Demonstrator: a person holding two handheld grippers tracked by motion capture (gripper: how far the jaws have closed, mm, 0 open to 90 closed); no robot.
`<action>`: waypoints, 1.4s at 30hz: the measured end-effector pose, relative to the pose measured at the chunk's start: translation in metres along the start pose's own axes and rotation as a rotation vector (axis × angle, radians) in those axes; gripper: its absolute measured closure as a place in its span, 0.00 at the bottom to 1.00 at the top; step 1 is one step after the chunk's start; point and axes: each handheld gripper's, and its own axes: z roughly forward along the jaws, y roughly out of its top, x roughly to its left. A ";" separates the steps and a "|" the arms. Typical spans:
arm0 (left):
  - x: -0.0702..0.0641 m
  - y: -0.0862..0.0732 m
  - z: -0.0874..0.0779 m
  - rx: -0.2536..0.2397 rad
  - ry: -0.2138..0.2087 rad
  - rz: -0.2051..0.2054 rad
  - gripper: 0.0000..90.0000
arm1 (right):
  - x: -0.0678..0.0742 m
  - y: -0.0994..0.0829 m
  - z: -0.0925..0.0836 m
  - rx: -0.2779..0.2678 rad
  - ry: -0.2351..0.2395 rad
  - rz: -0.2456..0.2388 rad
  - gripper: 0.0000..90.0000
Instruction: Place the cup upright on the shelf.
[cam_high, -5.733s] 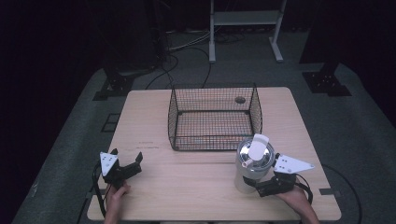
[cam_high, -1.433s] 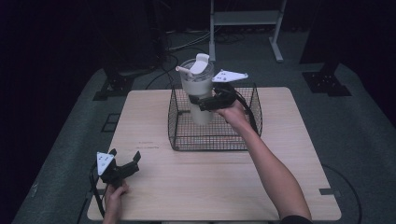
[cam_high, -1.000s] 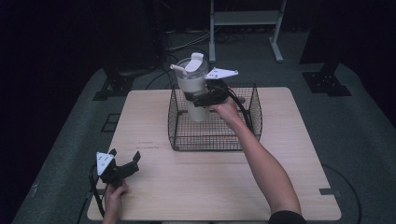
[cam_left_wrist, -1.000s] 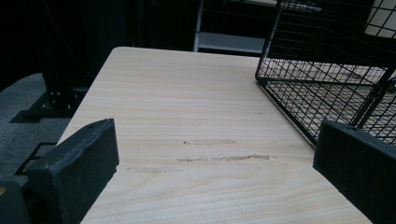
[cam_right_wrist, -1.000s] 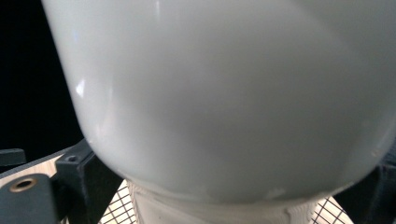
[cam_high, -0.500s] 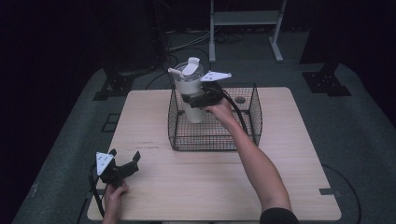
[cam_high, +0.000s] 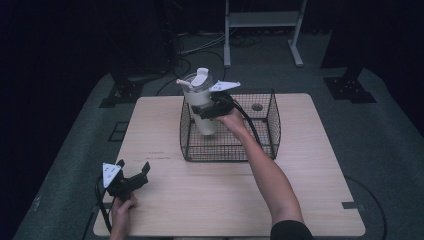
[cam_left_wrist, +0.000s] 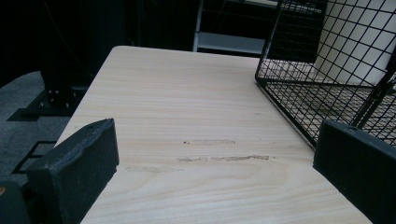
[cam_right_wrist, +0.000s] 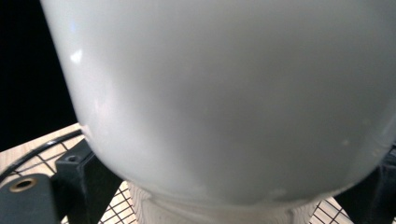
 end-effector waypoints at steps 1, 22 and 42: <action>0.000 0.000 0.000 0.000 0.000 0.000 0.00 | -0.001 -0.002 0.004 0.010 0.003 0.002 0.09; 0.000 0.000 0.000 -0.004 -0.002 -0.008 0.00 | -0.009 -0.022 0.024 0.086 0.010 -0.016 0.08; -0.001 0.000 0.000 0.001 -0.003 0.003 0.00 | -0.015 -0.031 0.016 0.072 0.052 -0.046 0.08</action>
